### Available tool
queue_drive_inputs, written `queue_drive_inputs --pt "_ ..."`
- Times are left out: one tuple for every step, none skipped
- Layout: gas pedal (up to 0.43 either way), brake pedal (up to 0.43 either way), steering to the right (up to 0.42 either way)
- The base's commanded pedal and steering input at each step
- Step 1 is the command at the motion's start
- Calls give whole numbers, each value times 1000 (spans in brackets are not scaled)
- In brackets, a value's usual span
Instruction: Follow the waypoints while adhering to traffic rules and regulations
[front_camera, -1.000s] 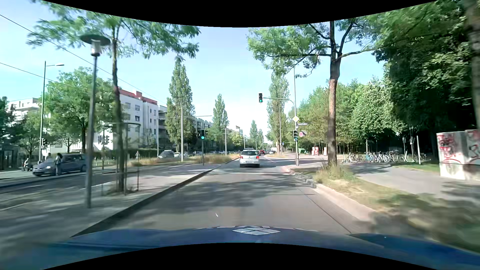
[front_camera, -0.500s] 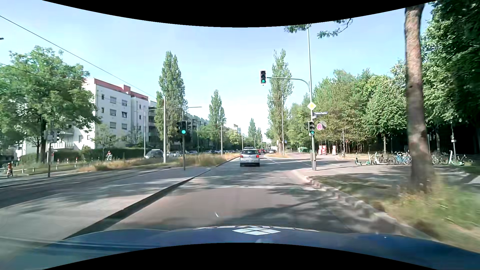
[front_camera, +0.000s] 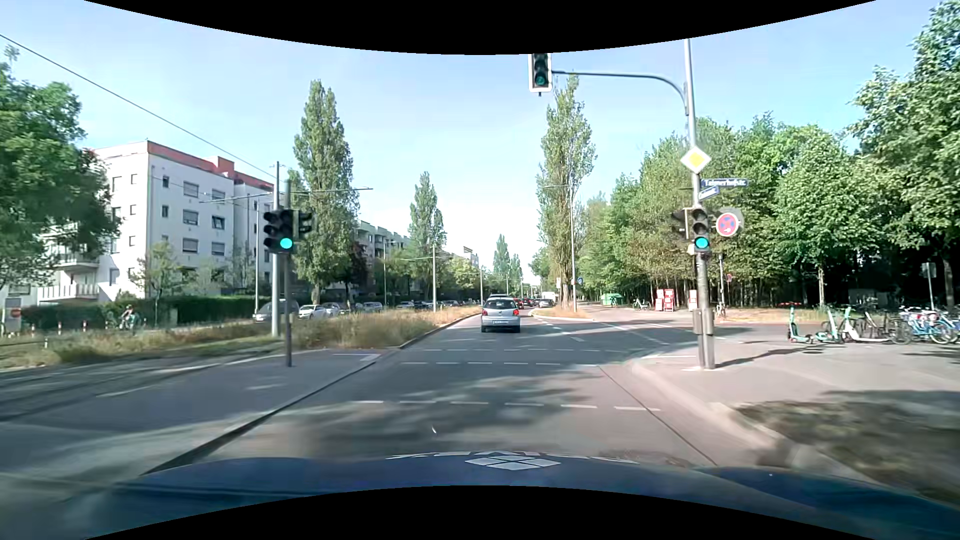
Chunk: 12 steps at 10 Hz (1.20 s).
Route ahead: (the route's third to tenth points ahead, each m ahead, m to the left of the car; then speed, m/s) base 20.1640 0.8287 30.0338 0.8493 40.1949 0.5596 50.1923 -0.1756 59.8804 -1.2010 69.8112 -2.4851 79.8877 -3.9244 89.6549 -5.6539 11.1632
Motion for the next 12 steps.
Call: queue_drive_inputs --pt "157 0 1" --pt "157 0 1" --pt "157 0 1" --pt "157 0 0" --pt "157 0 0" --pt "157 0 0" --pt "157 0 1" --pt "157 0 1" --pt "157 0 2" --pt "157 0 3" --pt "157 0 3" --pt "157 0 3"
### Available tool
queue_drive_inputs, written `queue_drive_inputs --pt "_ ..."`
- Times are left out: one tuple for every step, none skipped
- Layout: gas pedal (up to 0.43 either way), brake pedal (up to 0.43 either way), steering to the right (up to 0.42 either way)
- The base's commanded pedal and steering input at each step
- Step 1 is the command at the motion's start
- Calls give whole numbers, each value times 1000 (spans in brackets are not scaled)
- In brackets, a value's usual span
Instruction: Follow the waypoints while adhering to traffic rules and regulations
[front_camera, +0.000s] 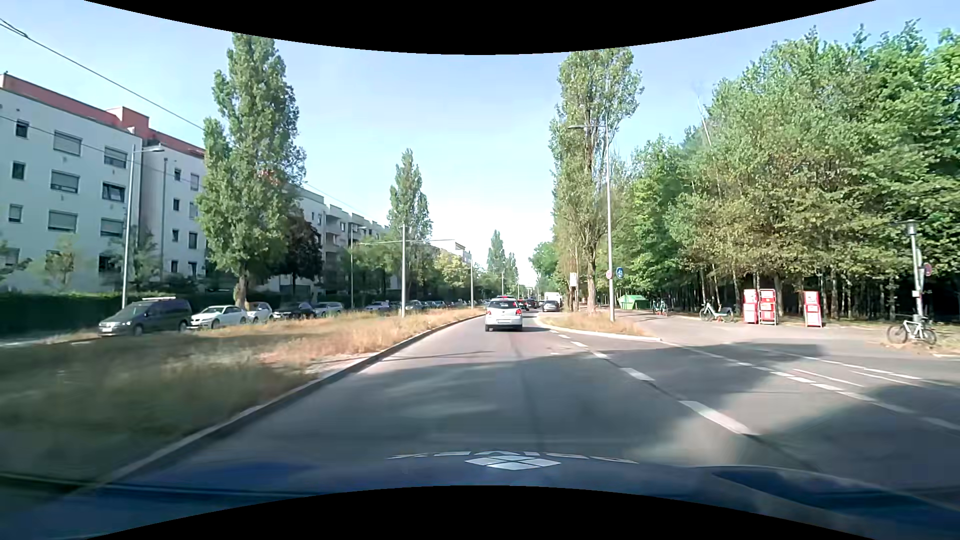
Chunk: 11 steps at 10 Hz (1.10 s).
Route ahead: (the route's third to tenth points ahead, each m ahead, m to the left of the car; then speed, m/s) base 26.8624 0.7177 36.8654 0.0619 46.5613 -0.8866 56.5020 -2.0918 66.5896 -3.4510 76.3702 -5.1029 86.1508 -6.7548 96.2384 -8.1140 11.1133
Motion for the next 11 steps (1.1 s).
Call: queue_drive_inputs --pt "157 0 3" --pt "157 0 3" --pt "157 0 3" --pt "157 0 3" --pt "157 0 4" --pt "157 0 4" --pt "157 0 4" --pt "157 0 4" --pt "157 0 4" --pt "157 0 4" --pt "157 0 4"
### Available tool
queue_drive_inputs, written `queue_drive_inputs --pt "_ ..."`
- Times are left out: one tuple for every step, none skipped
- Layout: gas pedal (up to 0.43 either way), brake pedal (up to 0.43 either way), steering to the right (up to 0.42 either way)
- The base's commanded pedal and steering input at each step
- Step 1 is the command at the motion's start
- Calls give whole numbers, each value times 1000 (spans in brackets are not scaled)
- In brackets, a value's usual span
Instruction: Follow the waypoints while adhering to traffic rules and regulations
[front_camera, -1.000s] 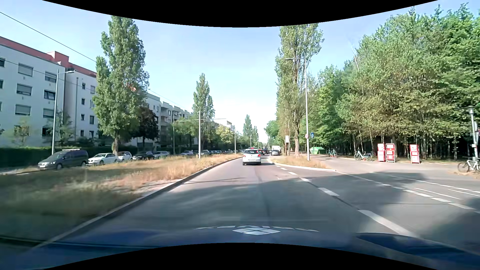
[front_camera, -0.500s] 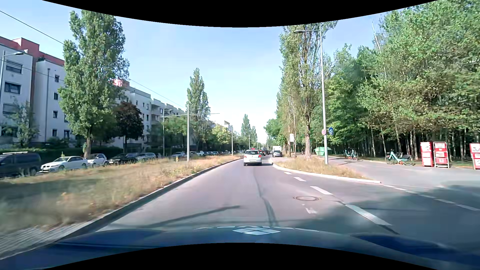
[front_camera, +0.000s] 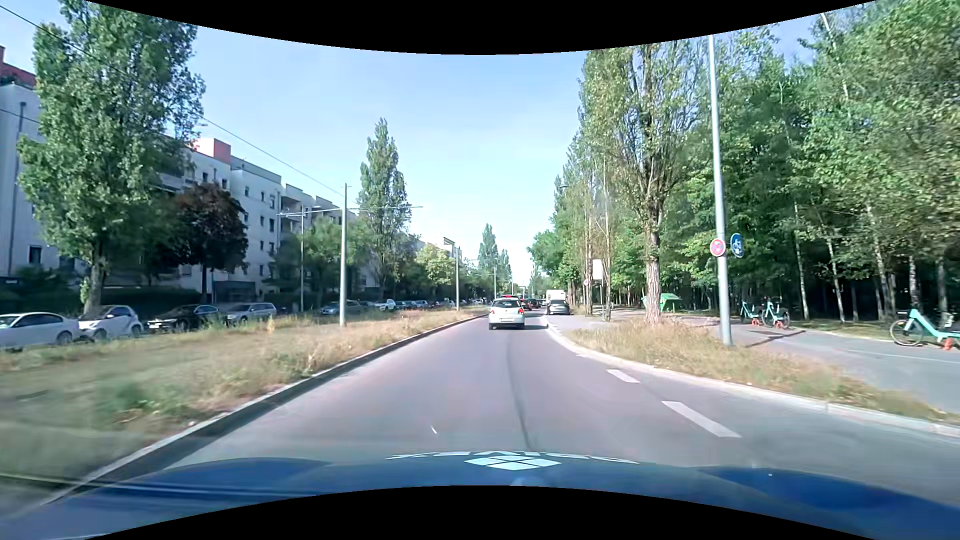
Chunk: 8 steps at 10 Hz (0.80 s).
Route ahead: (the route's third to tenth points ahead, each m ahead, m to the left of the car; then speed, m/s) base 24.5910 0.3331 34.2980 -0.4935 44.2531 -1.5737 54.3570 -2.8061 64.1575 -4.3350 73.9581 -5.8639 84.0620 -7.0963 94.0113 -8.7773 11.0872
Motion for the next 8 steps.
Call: queue_drive_inputs --pt "157 0 4" --pt "157 0 4" --pt "157 0 4" --pt "157 0 5" --pt "157 0 5" --pt "157 0 5" --pt "157 0 6" --pt "157 0 6"
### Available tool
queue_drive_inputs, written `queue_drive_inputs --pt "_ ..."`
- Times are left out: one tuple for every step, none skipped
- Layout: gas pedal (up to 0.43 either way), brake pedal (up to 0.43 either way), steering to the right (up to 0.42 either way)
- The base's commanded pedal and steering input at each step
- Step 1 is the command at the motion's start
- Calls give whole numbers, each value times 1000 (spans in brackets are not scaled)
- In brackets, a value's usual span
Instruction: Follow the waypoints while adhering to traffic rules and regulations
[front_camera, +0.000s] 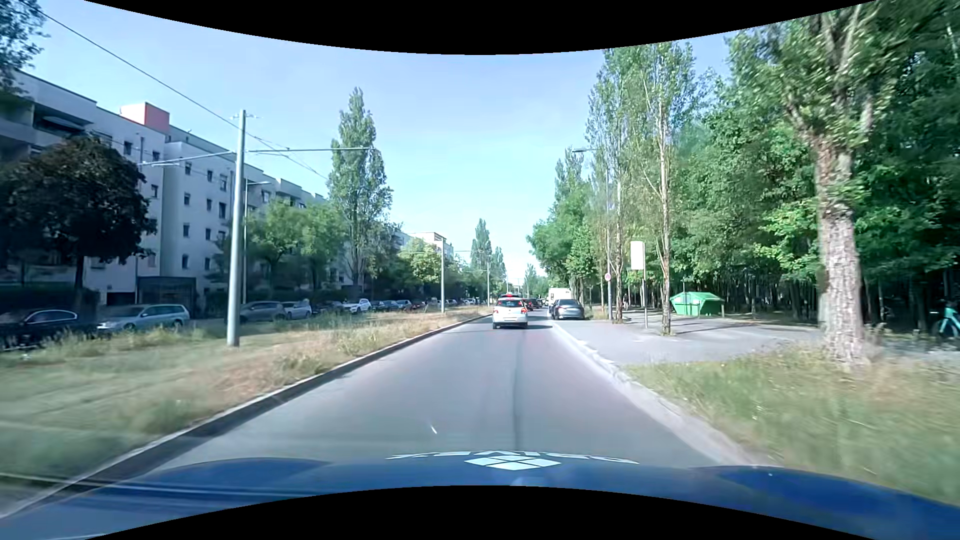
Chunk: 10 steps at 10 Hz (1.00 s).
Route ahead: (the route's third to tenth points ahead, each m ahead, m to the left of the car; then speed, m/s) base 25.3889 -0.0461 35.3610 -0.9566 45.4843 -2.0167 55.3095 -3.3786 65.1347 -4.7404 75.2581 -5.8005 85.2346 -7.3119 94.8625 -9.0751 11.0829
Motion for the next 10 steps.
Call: queue_drive_inputs --pt "157 0 7" --pt "157 0 7" --pt "157 0 7" --pt "157 0 7" --pt "157 0 8" --pt "157 0 9" --pt "157 0 9" --pt "169 0 10" --pt "169 0 10" --pt "169 0 11"
